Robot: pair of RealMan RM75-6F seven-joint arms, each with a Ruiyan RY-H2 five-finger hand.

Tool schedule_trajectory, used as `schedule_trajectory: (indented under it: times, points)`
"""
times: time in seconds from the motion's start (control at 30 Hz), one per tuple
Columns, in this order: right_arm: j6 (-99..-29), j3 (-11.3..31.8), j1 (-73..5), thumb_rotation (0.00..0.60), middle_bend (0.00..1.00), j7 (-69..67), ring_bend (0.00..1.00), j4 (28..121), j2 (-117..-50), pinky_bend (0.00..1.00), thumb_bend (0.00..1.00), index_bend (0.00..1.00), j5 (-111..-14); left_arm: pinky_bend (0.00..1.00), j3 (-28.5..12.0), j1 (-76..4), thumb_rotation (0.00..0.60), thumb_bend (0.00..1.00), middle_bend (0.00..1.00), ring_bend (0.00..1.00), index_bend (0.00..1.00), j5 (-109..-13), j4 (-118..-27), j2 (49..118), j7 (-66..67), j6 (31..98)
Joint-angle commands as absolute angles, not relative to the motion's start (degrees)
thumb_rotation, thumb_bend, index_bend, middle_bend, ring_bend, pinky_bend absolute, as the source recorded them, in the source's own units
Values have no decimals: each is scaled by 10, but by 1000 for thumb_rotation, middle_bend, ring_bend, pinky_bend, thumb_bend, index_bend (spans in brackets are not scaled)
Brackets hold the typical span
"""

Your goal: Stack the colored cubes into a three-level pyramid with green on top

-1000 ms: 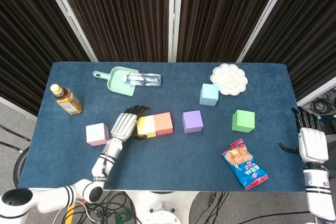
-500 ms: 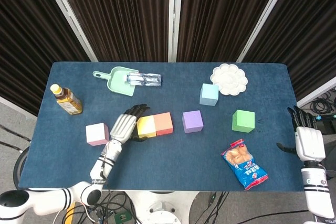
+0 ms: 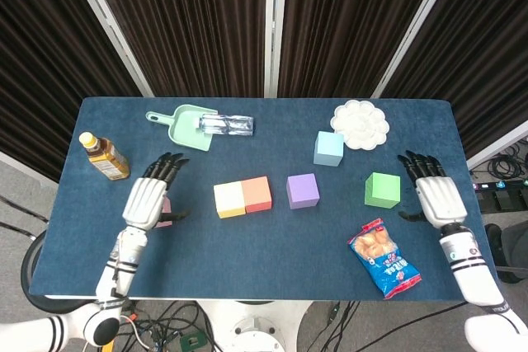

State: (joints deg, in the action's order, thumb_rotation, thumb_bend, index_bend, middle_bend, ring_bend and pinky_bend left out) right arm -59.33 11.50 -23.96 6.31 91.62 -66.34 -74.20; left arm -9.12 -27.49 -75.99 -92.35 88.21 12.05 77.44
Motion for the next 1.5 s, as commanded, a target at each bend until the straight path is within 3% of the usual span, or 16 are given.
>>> schedule_trajectory:
  times: [0.03, 0.4, 0.7, 1.1, 1.37, 1.5]
  points:
    - [-546, 124, -285, 600, 0, 76, 0, 927, -669, 0, 5, 0, -742, 159, -80, -258, 600, 0, 77, 41, 135, -743, -935, 851, 129, 767]
    - [-439, 123, -392, 600, 55, 159, 0, 905, -738, 0, 3, 0, -681, 136, -53, -198, 600, 0, 77, 17, 135, -744, -929, 783, 89, 795]
    - [-419, 116, -438, 600, 110, 190, 0, 856, -790, 0, 9, 0, -646, 136, -58, -180, 600, 0, 77, 17, 135, -750, -900, 781, 65, 807]
    - [-398, 111, -468, 600, 146, 130, 0, 809, -831, 0, 15, 0, -658, 136, -74, -173, 600, 0, 78, 17, 135, -740, -883, 789, 66, 804]
    - [-417, 107, -477, 600, 392, 127, 0, 784, -849, 0, 149, 0, -674, 136, -78, -171, 600, 0, 78, 17, 135, -739, -873, 791, 58, 794]
    - [-427, 108, -480, 600, 449, 121, 6, 780, -854, 0, 206, 0, -682, 136, -79, -170, 600, 0, 78, 17, 135, -738, -869, 792, 53, 789]
